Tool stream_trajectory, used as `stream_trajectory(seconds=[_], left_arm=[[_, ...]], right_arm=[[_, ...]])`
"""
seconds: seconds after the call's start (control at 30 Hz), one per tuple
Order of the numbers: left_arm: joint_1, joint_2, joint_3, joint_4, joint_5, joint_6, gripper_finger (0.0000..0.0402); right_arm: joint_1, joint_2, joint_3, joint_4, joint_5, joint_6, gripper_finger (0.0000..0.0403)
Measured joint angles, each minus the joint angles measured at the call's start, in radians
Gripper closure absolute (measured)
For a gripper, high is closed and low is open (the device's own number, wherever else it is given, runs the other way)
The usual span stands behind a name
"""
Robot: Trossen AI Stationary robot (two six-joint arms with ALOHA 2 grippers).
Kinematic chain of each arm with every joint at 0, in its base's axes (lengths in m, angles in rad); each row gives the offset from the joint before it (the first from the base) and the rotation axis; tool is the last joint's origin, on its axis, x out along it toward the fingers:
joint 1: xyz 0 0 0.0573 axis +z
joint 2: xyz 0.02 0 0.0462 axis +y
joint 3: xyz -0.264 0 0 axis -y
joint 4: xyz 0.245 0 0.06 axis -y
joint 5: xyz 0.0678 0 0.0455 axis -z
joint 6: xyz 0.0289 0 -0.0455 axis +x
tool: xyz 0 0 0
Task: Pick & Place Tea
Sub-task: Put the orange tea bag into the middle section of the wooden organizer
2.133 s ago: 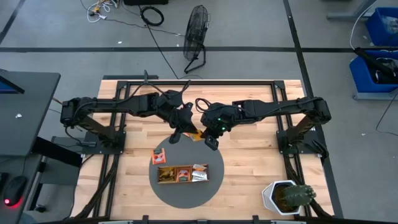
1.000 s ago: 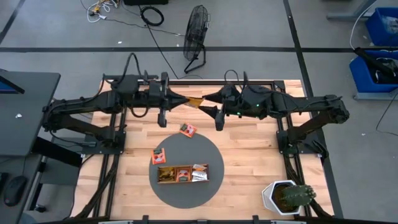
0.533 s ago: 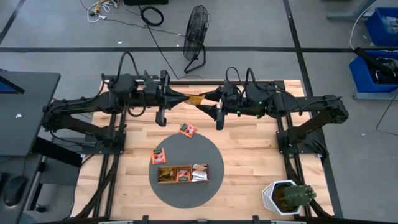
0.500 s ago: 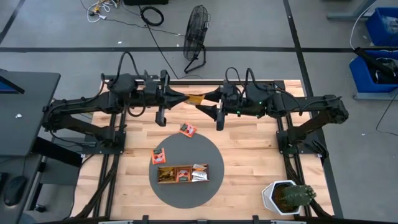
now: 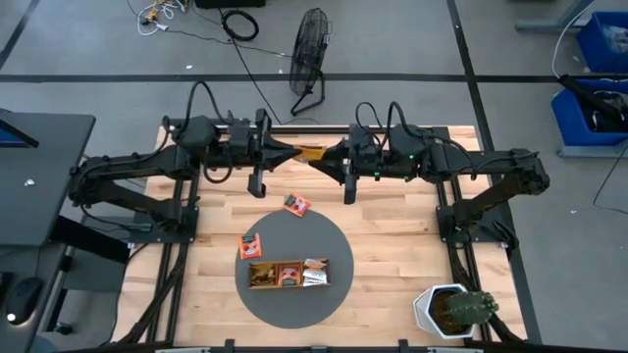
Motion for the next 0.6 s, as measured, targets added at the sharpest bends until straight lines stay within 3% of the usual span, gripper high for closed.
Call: stream_trajectory(seconds=[0.23, 0.6], left_arm=[[0.001, 0.011, 0.000, -0.004, 0.001, 0.001, 0.0400], [0.003, -0.009, 0.000, -0.098, 0.000, 0.000, 0.0360]], right_arm=[[0.000, 0.000, 0.000, -0.033, -0.024, -0.001, 0.0390], [0.000, 0.001, 0.000, -0.119, -0.022, -0.004, 0.0398]])
